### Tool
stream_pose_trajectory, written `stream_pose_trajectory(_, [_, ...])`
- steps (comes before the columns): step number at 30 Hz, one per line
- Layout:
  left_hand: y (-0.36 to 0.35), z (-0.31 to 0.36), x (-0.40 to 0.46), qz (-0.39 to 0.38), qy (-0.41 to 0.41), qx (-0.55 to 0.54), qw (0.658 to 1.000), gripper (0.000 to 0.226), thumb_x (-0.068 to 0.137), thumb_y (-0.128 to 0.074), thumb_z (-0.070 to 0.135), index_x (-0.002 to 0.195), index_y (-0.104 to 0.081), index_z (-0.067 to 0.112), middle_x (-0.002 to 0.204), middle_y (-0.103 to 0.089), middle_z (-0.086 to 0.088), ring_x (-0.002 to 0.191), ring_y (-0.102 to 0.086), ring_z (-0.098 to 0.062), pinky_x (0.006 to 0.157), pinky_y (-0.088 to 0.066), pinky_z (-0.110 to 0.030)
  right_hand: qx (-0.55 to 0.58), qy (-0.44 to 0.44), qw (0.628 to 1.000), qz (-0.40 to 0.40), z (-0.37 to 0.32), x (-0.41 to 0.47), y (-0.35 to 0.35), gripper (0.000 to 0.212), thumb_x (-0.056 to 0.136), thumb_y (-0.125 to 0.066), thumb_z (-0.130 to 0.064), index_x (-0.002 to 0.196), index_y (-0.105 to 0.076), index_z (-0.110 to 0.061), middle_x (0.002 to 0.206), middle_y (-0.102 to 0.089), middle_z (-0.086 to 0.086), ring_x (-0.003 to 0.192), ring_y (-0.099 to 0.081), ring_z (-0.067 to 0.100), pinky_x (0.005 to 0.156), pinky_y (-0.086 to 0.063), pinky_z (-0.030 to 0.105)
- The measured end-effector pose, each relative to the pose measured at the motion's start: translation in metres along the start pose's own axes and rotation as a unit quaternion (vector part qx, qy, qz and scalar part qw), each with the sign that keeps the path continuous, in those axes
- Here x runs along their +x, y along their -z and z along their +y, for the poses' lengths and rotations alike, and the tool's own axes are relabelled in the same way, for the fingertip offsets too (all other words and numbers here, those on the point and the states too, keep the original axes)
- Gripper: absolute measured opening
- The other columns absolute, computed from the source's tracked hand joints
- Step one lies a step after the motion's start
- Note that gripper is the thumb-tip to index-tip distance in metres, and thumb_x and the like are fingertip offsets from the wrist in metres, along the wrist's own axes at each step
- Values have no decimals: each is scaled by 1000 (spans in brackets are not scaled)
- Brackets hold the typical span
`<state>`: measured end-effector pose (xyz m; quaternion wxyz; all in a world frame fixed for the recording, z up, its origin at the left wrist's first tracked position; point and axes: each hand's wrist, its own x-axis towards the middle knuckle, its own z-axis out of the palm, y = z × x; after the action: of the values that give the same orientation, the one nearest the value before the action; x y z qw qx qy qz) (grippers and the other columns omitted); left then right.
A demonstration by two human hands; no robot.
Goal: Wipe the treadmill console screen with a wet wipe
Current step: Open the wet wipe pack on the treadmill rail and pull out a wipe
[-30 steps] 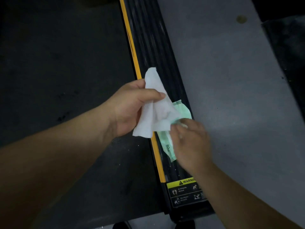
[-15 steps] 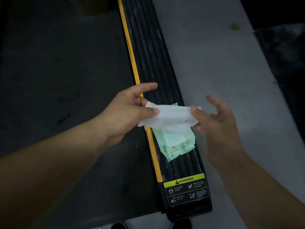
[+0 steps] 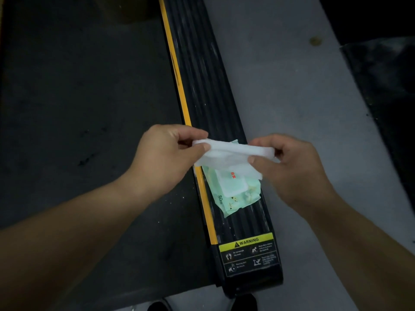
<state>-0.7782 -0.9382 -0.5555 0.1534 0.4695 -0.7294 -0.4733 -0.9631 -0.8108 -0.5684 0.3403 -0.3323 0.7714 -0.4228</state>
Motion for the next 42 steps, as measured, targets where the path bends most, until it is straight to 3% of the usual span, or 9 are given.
stream_pose_trajectory(3, [0,0,-3,5,-30,64,997,10,89,-77,25,98,-79,28,93,-72,16,86,-67,1,73,-56,-16,-19,17,1000,16,-2,2,1,19,84,-76,-12,81,-74,-32,108,-57,-8,93,-56,-3,73,-43,9])
stream_pose_trajectory(6, [2,0,-2,-10,17,5,1000,7,90,-75,26,83,-77,25,92,-70,3,84,-66,-6,75,-53,-21,91,-18,996,-17,-4,4,3,7,89,-72,-13,91,-74,-19,115,-67,-4,104,-63,4,81,-47,18])
stream_pose_trajectory(11, [6,8,-1,-124,187,-239,945,19,93,-67,26,102,-73,9,100,-77,-5,101,-73,-23,101,-55,-43,237,-93,965,-62,-11,1,0,14,98,-60,-12,109,-67,-7,97,-77,5,90,-74,18,72,-59,31])
stream_pose_trajectory(19, [8,24,4,-260,172,-240,919,39,78,-75,28,113,-75,10,115,-75,-12,111,-70,-29,97,-55,-41,194,-123,943,-240,-31,13,8,21,93,-64,-17,110,-69,-5,106,-75,13,99,-72,29,77,-59,39])
stream_pose_trajectory(25, [0,20,-3,-151,207,-284,924,10,90,-70,20,95,-73,11,104,-78,-10,97,-74,-26,82,-61,-45,509,-323,775,-190,-19,1,-7,77,85,-54,-69,131,-60,-8,126,-68,16,116,-66,36,104,-48,50])
stream_pose_trajectory(31, [5,16,-9,-135,205,-288,926,16,98,-63,18,110,-69,10,107,-77,-10,96,-76,-27,75,-64,-45,308,-213,904,-206,-15,-13,-18,33,97,-59,-18,130,-62,-17,121,-72,8,109,-69,30,89,-58,52])
stream_pose_trajectory(35, [19,17,-9,-157,209,-365,894,26,92,-62,6,117,-71,7,107,-76,-14,92,-75,-27,71,-63,-39,353,-143,905,-191,-29,-10,-8,31,99,-51,-8,127,-63,-18,115,-73,5,98,-69,21,62,-53,29])
stream_pose_trajectory(40, [35,20,-14,-145,237,-407,870,32,95,-47,19,98,-74,4,100,-72,-18,86,-71,-28,64,-61,-36,233,-107,954,-154,-51,-9,-6,32,67,-66,-32,82,-75,-5,108,-72,6,106,-67,30,87,-58,45])
stream_pose_trajectory(42, [39,24,-19,-134,211,-368,896,35,99,-50,29,106,-73,4,102,-71,-18,88,-72,-28,62,-59,-34,149,-75,978,-126,-61,-14,-13,25,78,-72,-36,77,-72,-10,93,-69,3,98,-69,31,79,-56,42])
